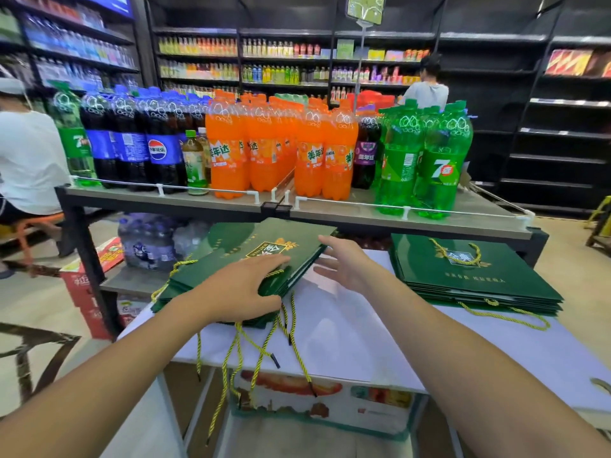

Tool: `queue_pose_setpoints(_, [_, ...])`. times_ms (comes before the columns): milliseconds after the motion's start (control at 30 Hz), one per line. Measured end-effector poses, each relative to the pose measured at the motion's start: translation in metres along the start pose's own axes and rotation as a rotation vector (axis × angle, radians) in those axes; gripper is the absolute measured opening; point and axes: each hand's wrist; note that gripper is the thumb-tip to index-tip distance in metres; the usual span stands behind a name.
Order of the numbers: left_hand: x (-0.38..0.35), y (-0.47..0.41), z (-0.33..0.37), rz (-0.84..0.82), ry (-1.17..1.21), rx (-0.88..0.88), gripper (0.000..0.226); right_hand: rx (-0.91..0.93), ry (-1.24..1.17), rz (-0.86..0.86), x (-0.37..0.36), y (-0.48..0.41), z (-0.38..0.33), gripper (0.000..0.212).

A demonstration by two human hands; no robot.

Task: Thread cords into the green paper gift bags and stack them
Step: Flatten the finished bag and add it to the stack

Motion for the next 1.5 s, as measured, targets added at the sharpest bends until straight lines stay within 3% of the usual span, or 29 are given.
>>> queue_pose_setpoints(233, [0.000, 0.001, -0.011, 0.071, 0.115, 0.108, 0.076, -0.095, 0.195, 0.033, -0.052, -0.012, -0.006, 0.017])
queue_pose_setpoints(467, [0.001, 0.006, -0.023, 0.123, 0.262, 0.156, 0.068, -0.122, 0.325, 0.016, -0.038, -0.006, -0.009, 0.024])
queue_pose_setpoints(567, [0.004, 0.003, -0.022, 0.189, 0.297, 0.135, 0.066, -0.023, 0.401, 0.162, -0.036, -0.011, -0.005, 0.024])
queue_pose_setpoints(600, [0.005, 0.002, -0.021, 0.214, 0.304, 0.126, 0.066, 0.050, 0.384, 0.223, -0.036, -0.010, -0.006, 0.027])
queue_pose_setpoints(633, [0.006, 0.002, -0.019, 0.235, 0.309, 0.115, 0.067, 0.068, 0.311, 0.254, -0.036, -0.014, -0.008, 0.048])
queue_pose_setpoints(667, [0.006, 0.003, -0.016, 0.256, 0.309, 0.099, 0.067, 0.061, 0.204, 0.228, -0.037, -0.011, -0.013, 0.036])
queue_pose_setpoints(767, [0.004, 0.007, -0.006, 0.290, 0.285, 0.038, 0.068, -0.012, 0.014, 0.126, -0.038, -0.004, -0.030, 0.046])
queue_pose_setpoints(900, [0.000, 0.013, -0.004, 0.273, 0.226, -0.028, 0.075, -0.057, 0.089, 0.114, -0.040, -0.003, -0.039, 0.048])
queue_pose_setpoints(1000, [0.001, 0.018, -0.002, 0.223, 0.162, -0.057, 0.082, 0.011, 0.104, 0.086, -0.045, -0.001, -0.042, 0.032])
queue_pose_setpoints(1100, [0.004, 0.021, -0.003, 0.290, -0.002, -0.064, 0.084, 0.075, 0.042, 0.037, -0.042, 0.008, -0.050, 0.030])
queue_pose_setpoints(1300, [0.009, 0.012, 0.014, 0.497, -0.160, -0.107, 0.074, 0.270, -0.181, 0.036, 0.007, 0.056, -0.070, 0.025])
queue_pose_setpoints(1500, [0.008, -0.019, 0.060, 0.591, -0.162, -0.309, 0.043, 0.332, -0.290, 0.150, 0.097, 0.114, -0.058, 0.022])
Point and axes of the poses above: each hand's wrist, its own y-axis away from the middle knuckle, its own x-axis out of the back of the hand, z = x × y
